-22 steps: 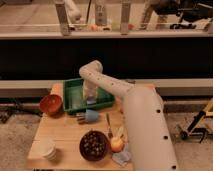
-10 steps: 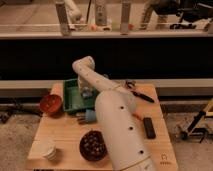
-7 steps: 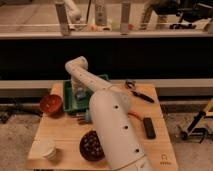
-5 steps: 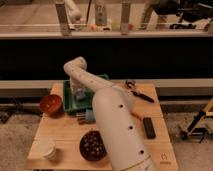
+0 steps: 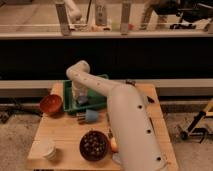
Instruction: Wipe tray with sponge
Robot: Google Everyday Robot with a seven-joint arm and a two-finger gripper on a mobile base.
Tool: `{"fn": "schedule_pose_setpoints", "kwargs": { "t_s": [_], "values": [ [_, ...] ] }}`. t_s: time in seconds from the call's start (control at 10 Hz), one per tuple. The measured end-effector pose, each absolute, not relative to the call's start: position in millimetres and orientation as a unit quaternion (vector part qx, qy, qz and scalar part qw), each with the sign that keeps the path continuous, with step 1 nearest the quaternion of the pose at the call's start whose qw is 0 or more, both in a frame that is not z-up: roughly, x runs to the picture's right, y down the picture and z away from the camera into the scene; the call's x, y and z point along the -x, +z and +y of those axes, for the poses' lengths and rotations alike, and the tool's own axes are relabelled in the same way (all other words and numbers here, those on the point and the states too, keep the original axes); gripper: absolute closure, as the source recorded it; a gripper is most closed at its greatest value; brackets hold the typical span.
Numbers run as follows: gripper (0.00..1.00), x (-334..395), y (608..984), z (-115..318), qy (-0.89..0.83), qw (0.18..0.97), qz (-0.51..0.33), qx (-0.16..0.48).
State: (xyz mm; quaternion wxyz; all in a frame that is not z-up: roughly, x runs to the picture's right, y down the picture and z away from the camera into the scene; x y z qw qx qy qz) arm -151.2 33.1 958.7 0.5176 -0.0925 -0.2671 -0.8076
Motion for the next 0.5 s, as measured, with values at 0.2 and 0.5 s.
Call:
{"fn": "schedule_pose_setpoints", "kwargs": {
  "t_s": [0.2,0.5],
  "values": [
    [1.00,138,950,39,-0.804,0.522,-0.268,0.093],
    [1.00,100,954,36,-0.790,0.547,-0.255,0.110]
  ]
}}
